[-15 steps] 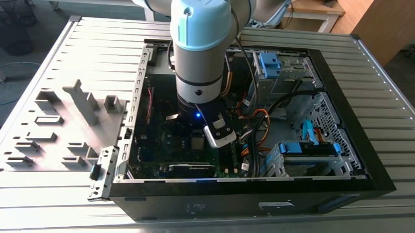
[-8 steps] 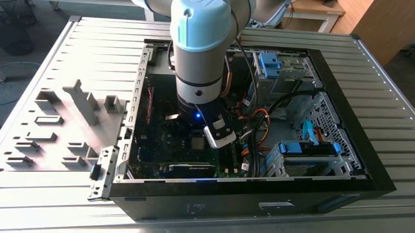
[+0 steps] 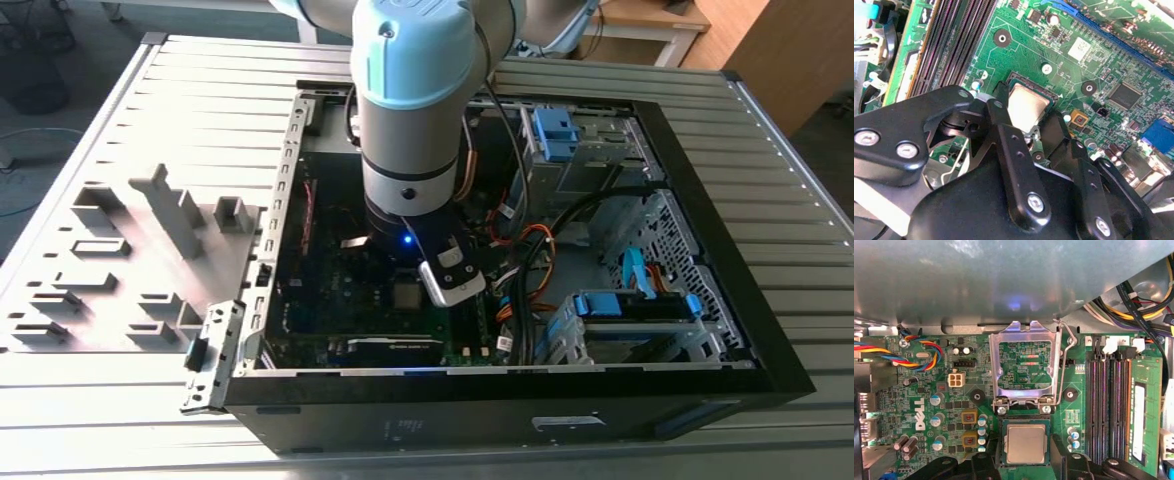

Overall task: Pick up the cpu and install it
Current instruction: 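Pick up the cpu and move it towards the insertion slot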

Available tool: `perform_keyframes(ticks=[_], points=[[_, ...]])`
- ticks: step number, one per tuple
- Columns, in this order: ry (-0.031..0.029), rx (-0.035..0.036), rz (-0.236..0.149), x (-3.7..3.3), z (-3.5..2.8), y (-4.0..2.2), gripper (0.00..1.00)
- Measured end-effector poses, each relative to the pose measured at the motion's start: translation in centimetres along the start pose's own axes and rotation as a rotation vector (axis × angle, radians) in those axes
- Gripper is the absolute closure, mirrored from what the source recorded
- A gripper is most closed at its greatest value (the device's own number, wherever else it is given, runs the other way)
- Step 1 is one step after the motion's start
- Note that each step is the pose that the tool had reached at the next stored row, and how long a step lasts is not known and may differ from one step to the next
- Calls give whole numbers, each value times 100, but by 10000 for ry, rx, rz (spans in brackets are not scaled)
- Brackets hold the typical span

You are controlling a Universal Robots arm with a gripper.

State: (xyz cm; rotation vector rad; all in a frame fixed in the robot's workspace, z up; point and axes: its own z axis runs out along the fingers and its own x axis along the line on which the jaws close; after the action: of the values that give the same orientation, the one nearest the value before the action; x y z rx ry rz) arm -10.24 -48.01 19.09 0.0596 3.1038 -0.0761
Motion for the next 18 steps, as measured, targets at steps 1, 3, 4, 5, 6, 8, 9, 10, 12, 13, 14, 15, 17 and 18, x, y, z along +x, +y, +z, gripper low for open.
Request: perform_keyframes(ticks=[1, 3, 4, 5, 6, 8, 9, 10, 12, 13, 14, 15, 17, 18], points=[[0, 0, 1, 0, 0, 0, 48], [0, 0, 1, 0, 0, 0, 48], [0, 1, 1, 0, 0, 0, 48], [0, 1, 1, 0, 0, 0, 48], [0, 0, 1, -1, 0, 0, 48], [0, 0, 1, -1, 0, 0, 48], [1, 2, 1, -1, -1, 0, 50], [1, 3, 1, -1, -1, 0, 50], [1, 2, 1, -1, -1, 0, 56], [1, 1, 0, -1, -1, 0, 56], [0, 1, 1, -2, 0, 0, 56], [2, 2, 1, -1, -1, 0, 56], [1, 1, 1, -2, 0, 0, 57], [1, 1, 1, -2, 0, 0, 57]])
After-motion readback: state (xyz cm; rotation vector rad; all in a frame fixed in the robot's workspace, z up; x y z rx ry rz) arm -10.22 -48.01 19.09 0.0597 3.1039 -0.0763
